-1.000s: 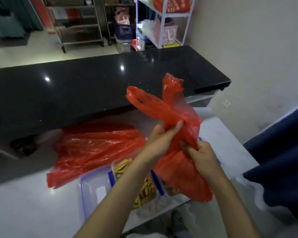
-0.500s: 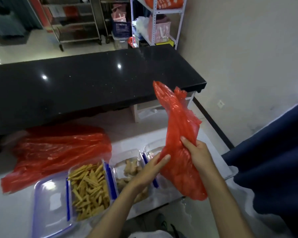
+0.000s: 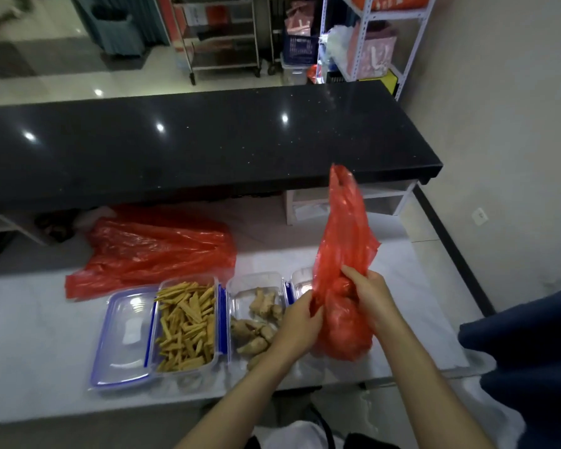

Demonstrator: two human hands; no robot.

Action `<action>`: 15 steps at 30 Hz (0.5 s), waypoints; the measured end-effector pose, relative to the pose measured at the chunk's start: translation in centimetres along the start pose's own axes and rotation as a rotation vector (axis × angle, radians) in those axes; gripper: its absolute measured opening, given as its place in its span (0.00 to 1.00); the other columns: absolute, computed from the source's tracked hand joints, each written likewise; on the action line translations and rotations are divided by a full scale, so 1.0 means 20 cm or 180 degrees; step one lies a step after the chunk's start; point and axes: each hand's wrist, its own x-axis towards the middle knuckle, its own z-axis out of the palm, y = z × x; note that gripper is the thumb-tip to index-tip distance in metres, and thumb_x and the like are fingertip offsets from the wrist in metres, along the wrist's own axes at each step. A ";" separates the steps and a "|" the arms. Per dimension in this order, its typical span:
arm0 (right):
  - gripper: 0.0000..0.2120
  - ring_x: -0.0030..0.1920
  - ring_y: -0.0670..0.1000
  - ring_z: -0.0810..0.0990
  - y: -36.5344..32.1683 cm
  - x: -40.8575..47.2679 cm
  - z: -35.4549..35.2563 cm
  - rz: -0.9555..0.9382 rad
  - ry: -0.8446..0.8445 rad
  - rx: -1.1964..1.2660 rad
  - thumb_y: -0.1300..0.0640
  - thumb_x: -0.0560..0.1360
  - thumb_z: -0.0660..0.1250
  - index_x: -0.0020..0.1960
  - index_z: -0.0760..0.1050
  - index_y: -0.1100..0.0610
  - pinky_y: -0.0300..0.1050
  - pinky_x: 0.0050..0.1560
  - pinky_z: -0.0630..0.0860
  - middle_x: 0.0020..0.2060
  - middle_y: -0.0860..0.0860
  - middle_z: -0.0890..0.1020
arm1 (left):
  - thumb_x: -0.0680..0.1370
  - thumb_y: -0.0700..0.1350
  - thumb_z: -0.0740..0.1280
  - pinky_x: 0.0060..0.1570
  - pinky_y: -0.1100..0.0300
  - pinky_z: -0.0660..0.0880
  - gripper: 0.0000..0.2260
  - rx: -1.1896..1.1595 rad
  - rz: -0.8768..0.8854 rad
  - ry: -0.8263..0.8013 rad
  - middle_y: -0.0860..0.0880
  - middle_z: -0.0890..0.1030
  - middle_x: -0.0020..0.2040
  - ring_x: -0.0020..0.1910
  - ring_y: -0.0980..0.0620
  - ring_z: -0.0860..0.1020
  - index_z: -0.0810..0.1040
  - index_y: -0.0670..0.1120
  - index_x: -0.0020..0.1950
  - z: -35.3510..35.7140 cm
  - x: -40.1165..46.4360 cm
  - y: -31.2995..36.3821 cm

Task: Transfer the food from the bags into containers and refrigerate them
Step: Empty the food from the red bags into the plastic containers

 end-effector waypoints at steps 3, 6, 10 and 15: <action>0.12 0.42 0.54 0.88 0.01 -0.02 -0.06 -0.0150 -0.0302 0.0060 0.59 0.78 0.71 0.61 0.80 0.59 0.43 0.41 0.82 0.45 0.58 0.88 | 0.84 0.48 0.62 0.56 0.50 0.81 0.11 0.0019 0.0015 0.0222 0.53 0.85 0.54 0.52 0.56 0.83 0.79 0.52 0.65 0.00 0.04 0.00; 0.13 0.53 0.51 0.87 0.06 -0.05 -0.18 -0.0458 -0.0293 -0.0007 0.58 0.80 0.70 0.64 0.77 0.52 0.44 0.52 0.82 0.51 0.54 0.88 | 0.85 0.46 0.62 0.62 0.51 0.78 0.14 0.0039 -0.0031 0.0259 0.51 0.84 0.60 0.59 0.52 0.81 0.78 0.50 0.69 0.01 0.06 -0.01; 0.13 0.58 0.42 0.82 0.22 -0.06 -0.36 -0.0957 0.0044 -0.0895 0.63 0.81 0.67 0.61 0.80 0.49 0.45 0.63 0.78 0.56 0.44 0.85 | 0.86 0.46 0.60 0.66 0.53 0.75 0.16 -0.0100 -0.0137 0.0292 0.52 0.82 0.64 0.63 0.52 0.79 0.75 0.50 0.73 0.03 0.09 -0.06; 0.13 0.59 0.41 0.81 0.35 -0.08 -0.43 -0.0832 -0.0028 -0.0925 0.61 0.82 0.66 0.60 0.79 0.46 0.49 0.64 0.78 0.58 0.44 0.83 | 0.87 0.44 0.58 0.67 0.53 0.74 0.16 -0.0169 -0.0103 0.0420 0.51 0.81 0.64 0.64 0.51 0.78 0.74 0.49 0.74 0.04 0.10 -0.06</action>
